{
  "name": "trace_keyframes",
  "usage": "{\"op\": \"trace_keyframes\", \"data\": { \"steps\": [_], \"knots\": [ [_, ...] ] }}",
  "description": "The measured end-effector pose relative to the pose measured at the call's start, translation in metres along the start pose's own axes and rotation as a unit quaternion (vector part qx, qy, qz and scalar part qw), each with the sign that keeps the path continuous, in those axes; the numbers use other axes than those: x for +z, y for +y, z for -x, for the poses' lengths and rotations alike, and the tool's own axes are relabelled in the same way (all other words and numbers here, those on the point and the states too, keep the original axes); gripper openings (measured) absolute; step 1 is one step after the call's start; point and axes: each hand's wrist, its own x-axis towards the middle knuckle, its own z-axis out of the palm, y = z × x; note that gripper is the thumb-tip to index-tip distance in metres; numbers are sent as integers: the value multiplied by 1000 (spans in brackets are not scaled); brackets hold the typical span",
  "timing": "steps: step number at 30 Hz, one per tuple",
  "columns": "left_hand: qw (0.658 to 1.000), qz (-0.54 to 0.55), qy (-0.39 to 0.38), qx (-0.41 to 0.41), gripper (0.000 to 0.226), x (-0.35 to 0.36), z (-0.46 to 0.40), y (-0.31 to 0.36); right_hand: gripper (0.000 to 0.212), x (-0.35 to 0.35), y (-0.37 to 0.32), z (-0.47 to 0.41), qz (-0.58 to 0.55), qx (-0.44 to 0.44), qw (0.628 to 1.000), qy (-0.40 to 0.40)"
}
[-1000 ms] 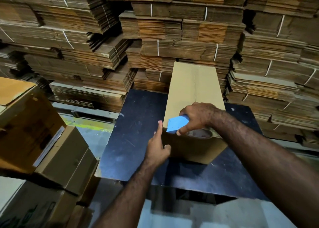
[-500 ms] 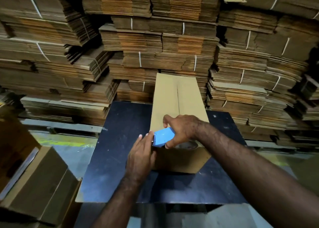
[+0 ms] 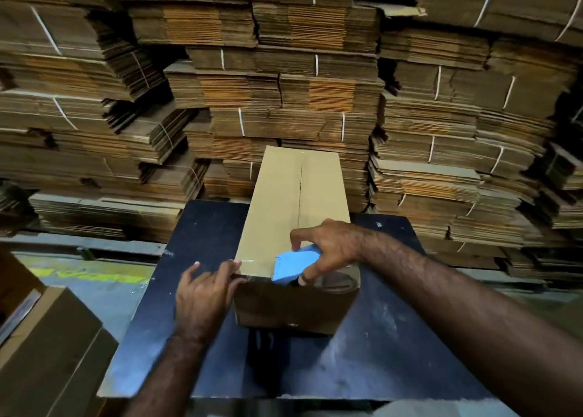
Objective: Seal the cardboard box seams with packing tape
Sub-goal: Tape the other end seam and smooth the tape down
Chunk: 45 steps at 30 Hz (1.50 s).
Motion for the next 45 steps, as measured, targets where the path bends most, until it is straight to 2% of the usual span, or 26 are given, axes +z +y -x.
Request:
{"op": "trace_keyframes", "data": {
  "steps": [6, 12, 18, 23, 30, 33, 35, 41, 45],
  "knots": [
    [999, -43, -8, 32, 42, -6, -6, 13, 58, 5, -2, -8, 37, -18, 999, 8],
    [994, -5, -50, 99, 54, 16, -12, 35, 56, 6, 2, -18, 25, -18, 999, -9],
    [991, -34, -23, 131, 46, 23, -7, 17, 59, 4, 14, -16, 17, -42, 999, -7],
    [990, -50, -52, 124, 45, 19, -17, 10, 63, 3, 49, 1, 33, -16, 999, -4],
    [989, -65, -104, 87, 58, 17, -29, 32, 60, -1, 38, -11, 52, -1, 998, -21],
    [986, -35, -94, 130, 52, 18, -31, 60, 59, -1, 38, -13, 52, 9, 998, -27],
    [988, 4, -87, 130, 49, 22, -31, 71, 58, 0, 37, -13, 56, 14, 998, -29],
    [983, -4, -64, 170, 46, 33, -26, 52, 61, 0, 50, 3, 89, 3, 996, -8],
    [985, 7, -52, 164, 47, 37, -28, 50, 61, 5, 76, 26, 59, 29, 998, -13]
  ]
}}
